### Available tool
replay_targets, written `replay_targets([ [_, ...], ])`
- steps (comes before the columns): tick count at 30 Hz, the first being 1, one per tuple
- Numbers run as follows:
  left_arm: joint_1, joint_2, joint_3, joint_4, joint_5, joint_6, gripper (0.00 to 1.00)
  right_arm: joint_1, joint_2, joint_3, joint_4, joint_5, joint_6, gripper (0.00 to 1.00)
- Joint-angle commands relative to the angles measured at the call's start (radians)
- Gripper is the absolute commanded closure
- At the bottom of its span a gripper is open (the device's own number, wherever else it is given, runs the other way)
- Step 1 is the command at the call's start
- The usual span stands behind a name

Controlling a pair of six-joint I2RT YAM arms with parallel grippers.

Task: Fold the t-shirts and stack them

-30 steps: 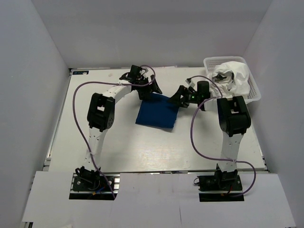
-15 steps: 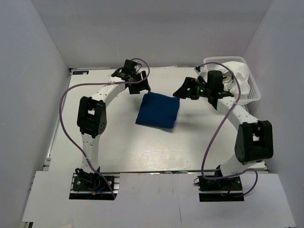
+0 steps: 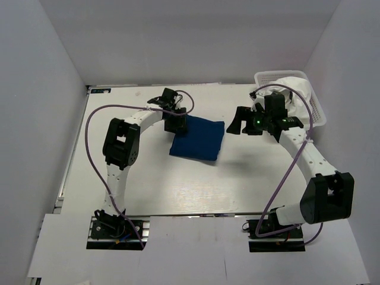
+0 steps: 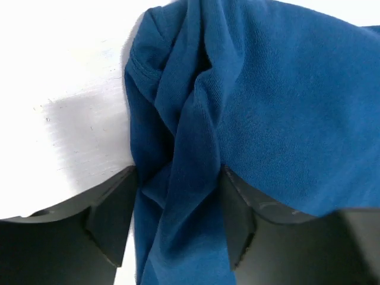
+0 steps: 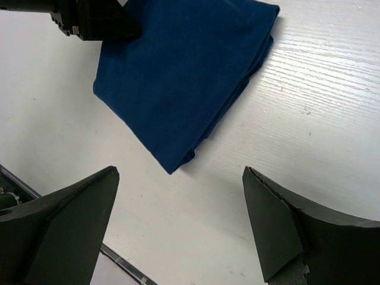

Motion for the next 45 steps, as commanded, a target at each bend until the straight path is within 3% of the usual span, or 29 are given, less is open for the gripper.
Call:
replay_targets([
  [1, -0.012, 0.014, -0.024, -0.037, -0.016, 0.051, 0.35, -0.001, -0.031, -0.019, -0.042, 0.058, -0.032, 0.1],
  [3, -0.023, 0.014, -0.052, -0.038, -0.037, 0.074, 0.47, -0.001, -0.035, -0.028, -0.039, 0.072, -0.03, 0.1],
  [5, -0.023, 0.004, -0.063, -0.028, -0.077, 0.074, 0.66, -0.003, -0.045, -0.033, -0.034, 0.082, -0.03, 0.1],
  [8, -0.037, -0.019, -0.063, -0.028, -0.135, 0.095, 0.8, -0.003, -0.05, -0.031, -0.037, 0.113, -0.034, 0.1],
  [9, -0.037, -0.029, -0.063, -0.038, -0.178, 0.095, 0.95, -0.004, -0.053, -0.031, -0.037, 0.118, -0.037, 0.1],
  [10, -0.037, -0.029, -0.054, -0.048, -0.207, 0.095, 1.0, -0.003, -0.053, -0.03, -0.04, 0.136, -0.038, 0.1],
  [17, 0.034, -0.038, 0.042, -0.118, -0.524, 0.193, 1.0, -0.003, -0.059, -0.04, -0.034, 0.145, -0.041, 0.1],
  [22, 0.13, -0.07, 0.042, -0.081, -0.626, 0.324, 1.0, -0.004, -0.039, -0.004, -0.045, 0.154, -0.037, 0.1],
  [31, 0.322, 0.052, 0.229, -0.053, -0.672, 0.476, 1.0, -0.003, 0.074, 0.15, -0.169, 0.142, -0.029, 0.1],
  [40, 0.483, 0.273, 0.594, -0.042, -0.602, 0.537, 1.0, 0.002, 0.169, 0.314, -0.244, 0.144, -0.017, 0.1],
  [45, 0.526, 0.293, 0.604, 0.039, -0.619, 0.557, 1.0, 0.004, 0.179, 0.335, -0.252, 0.13, 0.0, 0.1],
])
